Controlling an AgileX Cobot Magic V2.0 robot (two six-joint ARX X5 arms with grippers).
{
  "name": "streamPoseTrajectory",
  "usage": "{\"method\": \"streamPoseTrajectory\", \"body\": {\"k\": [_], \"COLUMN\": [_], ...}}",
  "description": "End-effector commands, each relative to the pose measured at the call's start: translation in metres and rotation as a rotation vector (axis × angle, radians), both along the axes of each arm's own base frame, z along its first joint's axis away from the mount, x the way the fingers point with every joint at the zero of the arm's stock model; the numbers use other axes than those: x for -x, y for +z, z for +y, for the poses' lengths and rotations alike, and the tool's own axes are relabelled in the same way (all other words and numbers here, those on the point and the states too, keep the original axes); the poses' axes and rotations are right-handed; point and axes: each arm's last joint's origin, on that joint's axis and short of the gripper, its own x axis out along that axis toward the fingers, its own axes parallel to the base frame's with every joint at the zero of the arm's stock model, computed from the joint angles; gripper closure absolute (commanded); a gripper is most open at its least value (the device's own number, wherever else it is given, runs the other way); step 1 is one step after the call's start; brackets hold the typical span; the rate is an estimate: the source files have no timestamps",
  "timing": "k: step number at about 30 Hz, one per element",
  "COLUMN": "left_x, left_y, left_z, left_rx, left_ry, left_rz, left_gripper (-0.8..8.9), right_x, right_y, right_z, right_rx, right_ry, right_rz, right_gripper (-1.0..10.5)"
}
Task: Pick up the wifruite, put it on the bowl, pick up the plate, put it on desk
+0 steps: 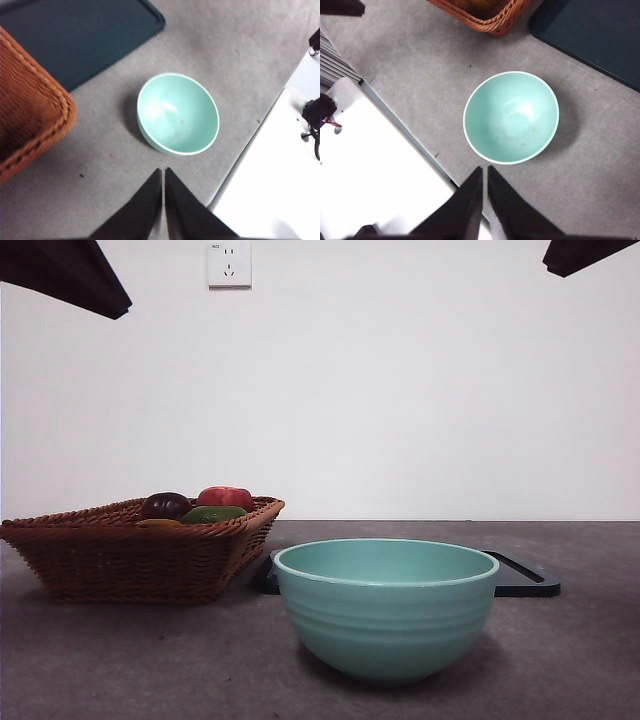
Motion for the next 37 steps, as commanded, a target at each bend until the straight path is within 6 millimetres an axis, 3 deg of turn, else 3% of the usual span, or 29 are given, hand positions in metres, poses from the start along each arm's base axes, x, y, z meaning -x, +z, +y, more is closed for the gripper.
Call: {"method": "streamPoseTrajectory", "body": {"k": [1,7,12,16,22,30,37], "left_x": [0.007,0.015,0.032,0.044,0.052,0.054,0.053], "left_y": [0.014,0.044,0.040,0.014,-0.038,-0.098,-0.123], "left_z": [0.006,0.040,0.069,0.084,0.095,0.100,0.101], "left_rx": [0.021,0.125,0.104,0.052,-0.033,-0.085,-0.105], "left_ry": [-0.011,0.199,0.450,0.657,0.840,0.901,0.915], "left_rz": [-0.115,-0.526,-0.828,-0.938,-0.936,-0.870,-0.842], "left_gripper": [8.05,8.05,8.05,8.05,8.05,8.05,8.05], "right_x": [0.000,-0.001,-0.001,-0.001,-0.002,-0.002,-0.002], "right_y": [0.004,0.005,0.005,0.005,0.006,0.006,0.006], "right_z": [0.002,0.002,0.002,0.003,0.003,0.003,0.003], "right_rx": [-0.006,-0.011,-0.011,-0.019,-0.027,-0.027,-0.027], "right_ry": [0.017,0.017,0.017,0.017,0.017,0.017,0.017], "right_rz": [-0.020,-0.026,-0.026,-0.035,-0.046,-0.046,-0.046], "right_gripper": [9.4,9.4,9.4,9.4,9.4,9.4,9.4]}}
